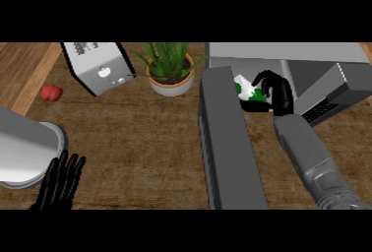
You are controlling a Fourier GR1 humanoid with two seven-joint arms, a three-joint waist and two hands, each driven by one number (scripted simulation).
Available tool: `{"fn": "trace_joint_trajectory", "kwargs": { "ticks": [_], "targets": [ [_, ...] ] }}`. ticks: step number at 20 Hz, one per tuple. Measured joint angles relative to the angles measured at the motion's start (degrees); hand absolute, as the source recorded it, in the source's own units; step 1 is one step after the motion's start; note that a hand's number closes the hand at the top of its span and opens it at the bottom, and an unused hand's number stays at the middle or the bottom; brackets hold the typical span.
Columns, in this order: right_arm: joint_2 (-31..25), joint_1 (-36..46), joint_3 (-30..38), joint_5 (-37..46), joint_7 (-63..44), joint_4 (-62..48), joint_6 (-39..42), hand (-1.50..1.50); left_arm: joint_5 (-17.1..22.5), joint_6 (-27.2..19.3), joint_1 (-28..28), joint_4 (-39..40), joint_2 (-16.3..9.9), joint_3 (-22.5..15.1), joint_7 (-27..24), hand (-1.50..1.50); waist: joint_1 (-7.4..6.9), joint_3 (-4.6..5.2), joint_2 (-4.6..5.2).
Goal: Pick up the milk, place it into the microwave and close the microwave
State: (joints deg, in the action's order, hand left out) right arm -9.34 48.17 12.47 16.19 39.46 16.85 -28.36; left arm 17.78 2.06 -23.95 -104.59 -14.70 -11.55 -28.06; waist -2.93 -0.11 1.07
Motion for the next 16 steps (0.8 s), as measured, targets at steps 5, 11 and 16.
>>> {"fn": "trace_joint_trajectory", "kwargs": {
  "ticks": [5,11,16],
  "targets": [
    [-1.6,3.4,-0.1,2.1,-1.2,-4.8,-5.1,1.5,0.1,0.3,0.9,0.0,0.0,-0.2,1.1,-1.5,-1.07,-0.05,0.5],
    [-4.3,7.0,0.0,3.6,-4.3,-7.6,-12.3,1.5,-3.6,-1.7,2.2,1.4,-0.6,-0.2,2.1,-1.5,-2.53,-0.13,1.31],
    [-5.8,8.5,-0.9,5.5,-5.8,-9.7,-15.9,-1.5,-5.4,-2.0,3.2,2.3,-0.9,-0.5,2.1,-1.5,-3.41,-0.14,1.72]
  ]
}}
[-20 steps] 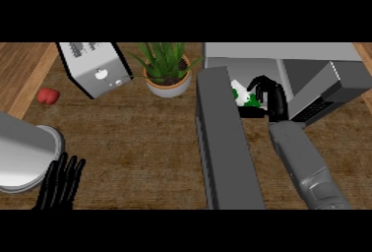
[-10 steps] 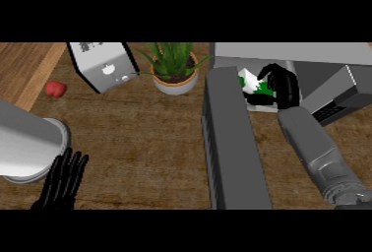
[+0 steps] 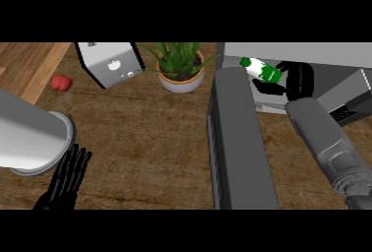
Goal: Pick up the milk, place it into the microwave and close the microwave
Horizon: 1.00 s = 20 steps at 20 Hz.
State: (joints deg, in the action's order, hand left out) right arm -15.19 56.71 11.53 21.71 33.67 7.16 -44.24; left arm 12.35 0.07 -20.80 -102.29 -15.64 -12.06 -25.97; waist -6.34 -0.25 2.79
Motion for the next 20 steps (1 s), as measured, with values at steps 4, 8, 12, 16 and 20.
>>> {"fn": "trace_joint_trajectory", "kwargs": {
  "ticks": [4,8,12,16,20],
  "targets": [
    [-0.1,0.8,-1.1,1.6,-1.3,-1.5,-2.0,-1.5,-0.8,0.0,0.7,0.2,-0.4,-0.1,0.3,-1.5,-0.71,-0.04,0.28],
    [0.6,1.8,-2.0,2.7,-2.3,-3.0,-1.4,-1.5,-1.5,-0.3,1.5,0.4,0.1,-0.9,0.9,-1.5,-0.98,-0.05,0.38],
    [0.9,1.8,-1.6,2.2,-0.8,-2.9,2.6,-1.5,-2.0,-0.3,1.7,0.6,0.5,-1.5,0.6,-1.5,-0.88,-0.1,0.38],
    [1.3,1.0,-0.3,0.8,2.2,-1.9,6.9,-1.5,-2.1,0.4,1.6,1.1,0.8,-2.1,-0.2,-1.5,-0.5,-0.12,0.23],
    [2.4,-0.6,1.6,-1.2,6.1,-0.8,10.1,-1.5,-2.0,0.8,2.1,1.7,1.2,-2.2,-0.8,-1.5,0.15,-0.11,-0.02]
  ]
}}
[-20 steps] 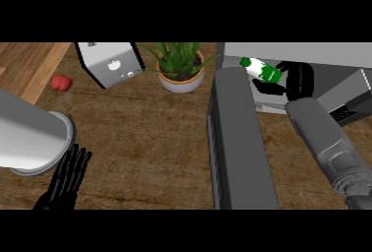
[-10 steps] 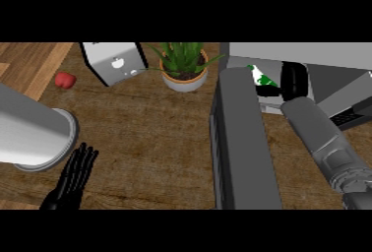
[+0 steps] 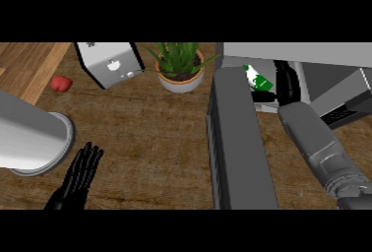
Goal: Pick up the milk, place it into the microwave and close the microwave
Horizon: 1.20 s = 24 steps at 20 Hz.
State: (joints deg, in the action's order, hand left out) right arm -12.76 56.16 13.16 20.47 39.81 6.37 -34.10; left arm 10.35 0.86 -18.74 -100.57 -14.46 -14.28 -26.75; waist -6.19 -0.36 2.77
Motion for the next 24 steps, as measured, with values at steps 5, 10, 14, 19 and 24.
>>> {"fn": "trace_joint_trajectory", "kwargs": {
  "ticks": [5,10,14,19,24],
  "targets": [
    [1.0,-2.6,2.8,-2.9,4.2,0.7,3.2,-1.5,-0.2,0.2,0.7,0.1,0.6,-0.6,0.1,-1.5,0.86,0.01,-0.31],
    [0.9,-4.7,5.2,-5.3,6.5,0.6,7.5,-1.5,-1.4,-0.3,1.2,-0.6,1.2,-1.9,1.2,-1.5,1.65,0.04,-0.74],
    [1.0,-7.4,6.6,-6.8,9.4,0.7,10.5,-1.5,-2.5,-0.8,0.7,-1.2,1.8,-3.0,1.2,-1.5,2.38,0.09,-1.13],
    [1.7,-11.4,7.5,-8.0,13.4,0.8,15.9,-1.5,-3.3,-1.4,1.9,-1.4,2.6,-3.7,3.0,-1.5,3.19,0.12,-1.45],
    [2.0,-15.6,8.0,-9.2,16.6,1.0,23.0,-1.5,-4.3,-2.2,3.7,-0.1,4.0,-4.2,3.8,-1.5,4.07,0.17,-1.82]
  ]
}}
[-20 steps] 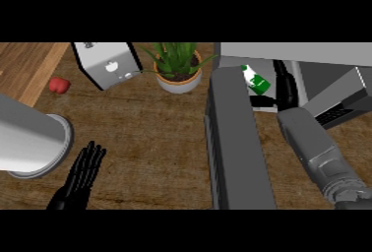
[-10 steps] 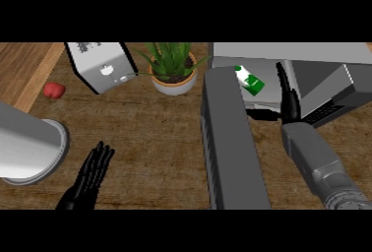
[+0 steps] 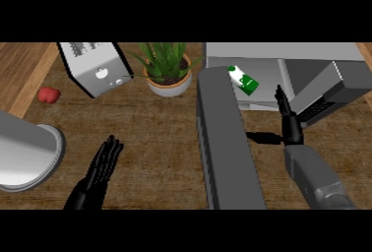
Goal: Pick up the milk, place it into the microwave and close the microwave
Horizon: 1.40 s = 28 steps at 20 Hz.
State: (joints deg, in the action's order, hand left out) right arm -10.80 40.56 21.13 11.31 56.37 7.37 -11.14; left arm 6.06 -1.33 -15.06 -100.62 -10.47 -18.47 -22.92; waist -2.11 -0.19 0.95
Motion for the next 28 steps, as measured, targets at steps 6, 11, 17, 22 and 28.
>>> {"fn": "trace_joint_trajectory", "kwargs": {
  "ticks": [6,11,17,22,28],
  "targets": [
    [0.8,-5.6,-0.4,-1.1,2.8,1.9,6.2,-1.5,-0.3,0.2,-0.3,-1.0,0.3,0.0,1.1,-1.5,1.02,0.06,-0.52],
    [0.9,-9.6,0.4,-3.4,3.9,4.0,14.3,-1.5,1.2,2.8,0.0,-1.5,0.0,-1.4,2.6,1.5,1.8,0.13,-0.84],
    [1.1,-15.3,-0.6,-5.4,3.2,10.1,19.5,-1.5,-2.3,3.3,2.1,1.5,-0.1,-3.6,4.4,1.5,2.84,0.22,-1.25],
    [0.1,-19.9,-1.6,-7.5,1.4,16.8,22.6,-1.5,-7.0,3.2,4.4,4.9,-0.9,-5.7,5.8,1.5,3.44,0.26,-1.35],
    [-0.1,-26.5,-3.4,-10.1,-0.8,27.2,25.0,-1.5,-14.2,3.9,9.0,10.8,-0.6,-10.5,6.9,1.5,4.07,0.32,-1.43]
  ]
}}
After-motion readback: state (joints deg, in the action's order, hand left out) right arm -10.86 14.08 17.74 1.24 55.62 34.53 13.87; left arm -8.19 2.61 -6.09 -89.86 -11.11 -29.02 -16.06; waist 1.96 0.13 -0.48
